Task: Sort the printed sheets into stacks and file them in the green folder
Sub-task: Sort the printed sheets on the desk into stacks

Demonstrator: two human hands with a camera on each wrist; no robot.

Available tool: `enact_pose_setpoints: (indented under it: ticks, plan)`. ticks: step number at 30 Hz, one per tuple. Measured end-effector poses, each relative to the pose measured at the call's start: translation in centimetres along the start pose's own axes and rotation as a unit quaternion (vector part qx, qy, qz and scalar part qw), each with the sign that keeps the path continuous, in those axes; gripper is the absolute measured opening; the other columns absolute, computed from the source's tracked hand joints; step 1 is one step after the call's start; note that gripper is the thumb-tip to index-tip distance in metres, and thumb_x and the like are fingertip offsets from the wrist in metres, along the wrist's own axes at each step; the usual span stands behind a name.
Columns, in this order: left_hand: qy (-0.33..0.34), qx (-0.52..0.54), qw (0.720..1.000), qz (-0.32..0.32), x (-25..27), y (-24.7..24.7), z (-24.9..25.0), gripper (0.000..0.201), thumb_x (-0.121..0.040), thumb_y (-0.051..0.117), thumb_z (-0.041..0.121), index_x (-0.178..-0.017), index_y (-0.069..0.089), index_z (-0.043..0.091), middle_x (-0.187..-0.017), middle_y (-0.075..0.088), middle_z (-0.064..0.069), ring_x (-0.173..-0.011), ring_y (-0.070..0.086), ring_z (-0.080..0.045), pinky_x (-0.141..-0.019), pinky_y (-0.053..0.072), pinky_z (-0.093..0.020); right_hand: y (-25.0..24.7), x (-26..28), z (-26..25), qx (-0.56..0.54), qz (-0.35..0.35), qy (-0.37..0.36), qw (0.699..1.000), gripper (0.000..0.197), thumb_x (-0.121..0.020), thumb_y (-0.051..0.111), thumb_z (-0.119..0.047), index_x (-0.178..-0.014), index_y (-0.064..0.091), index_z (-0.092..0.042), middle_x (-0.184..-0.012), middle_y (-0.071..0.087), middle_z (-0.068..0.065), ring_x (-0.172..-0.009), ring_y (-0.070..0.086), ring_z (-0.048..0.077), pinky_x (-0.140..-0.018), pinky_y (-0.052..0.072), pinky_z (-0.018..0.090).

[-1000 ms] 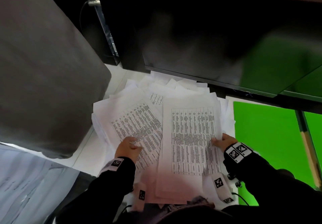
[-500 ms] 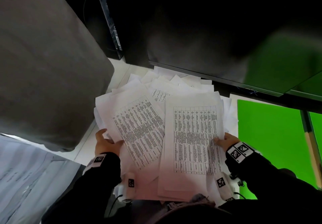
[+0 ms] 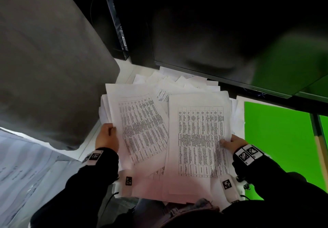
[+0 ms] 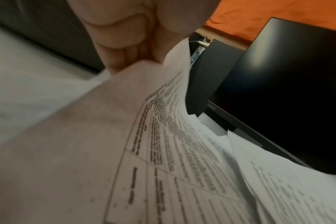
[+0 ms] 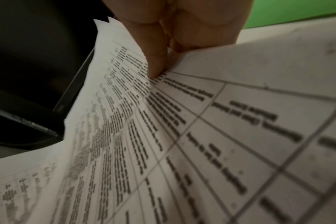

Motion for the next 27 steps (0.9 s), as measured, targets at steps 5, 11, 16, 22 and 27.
enact_pose_setpoints:
  ticks: [5, 11, 16, 22, 27]
  plan:
    - [0.03, 0.099, 0.99, -0.095, 2.3, 2.7, 1.8, 0.012, -0.096, 0.043, 0.015, -0.088, 0.051, 0.014, -0.071, 0.049, -0.009, -0.07, 0.046, -0.021, -0.06, 0.035, -0.03, -0.5, 0.5, -0.3, -0.043, 0.004, -0.034, 0.999, 0.035, -0.087, 0.061, -0.023, -0.12, 0.061, -0.012, -0.115, 0.065, 0.014, -0.11, 0.059, 0.026, -0.096, 0.043, 0.031]
    - [0.077, 0.145, 0.968, -0.191, 5.6, 4.4, 5.1, 0.018, -0.096, 0.042, 0.012, -0.081, 0.046, 0.02, -0.06, 0.036, 0.002, -0.054, 0.031, -0.012, -0.043, 0.029, -0.011, -1.0, 0.6, -2.3, -0.097, -0.008, -0.066, 0.993, 0.031, -0.089, 0.059, -0.023, -0.118, 0.061, -0.015, -0.105, 0.064, 0.003, -0.102, 0.057, 0.016, -0.091, 0.043, 0.026]
    - [0.078, 0.137, 0.958, -0.238, 5.8, 5.4, 5.0, 0.013, -0.096, 0.042, 0.015, -0.088, 0.052, 0.016, -0.064, 0.039, 0.006, -0.059, 0.033, -0.012, -0.059, 0.031, -0.026, 0.0, 0.9, -2.5, -0.147, -0.043, -0.079, 0.985, 0.026, -0.088, 0.06, -0.028, -0.112, 0.062, -0.019, -0.105, 0.067, 0.003, -0.099, 0.06, 0.019, -0.08, 0.045, 0.025]
    - [0.063, 0.118, 0.953, -0.27, 4.2, 5.8, 3.6, 0.019, -0.091, 0.055, 0.018, -0.08, 0.059, 0.033, -0.084, 0.059, 0.005, -0.077, 0.054, -0.013, -0.074, 0.043, -0.026, 1.0, 0.4, -1.8, -0.047, -0.07, -0.07, 0.994, 0.034, -0.085, 0.063, -0.032, -0.115, 0.06, -0.018, -0.1, 0.065, 0.003, -0.091, 0.06, 0.016, -0.082, 0.044, 0.025]
    - [0.023, -0.058, 0.996, -0.071, 0.5, 4.0, 1.1, 0.036, -0.079, 0.069, 0.024, -0.11, 0.057, 0.012, -0.108, 0.062, -0.008, -0.103, 0.058, -0.027, -0.096, 0.045, -0.04, 0.1, -1.2, -0.3, -0.018, -0.008, -0.021, 1.0, 0.04, -0.084, 0.065, -0.031, -0.115, 0.06, -0.007, -0.096, 0.063, 0.01, -0.089, 0.058, 0.023, -0.076, 0.042, 0.027]
Point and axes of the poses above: each hand's wrist, its own x-axis away from the middle knuckle, its own y-axis out of the palm, z = x × y, the point moved 1 cm from there along -x, towards the middle knuckle
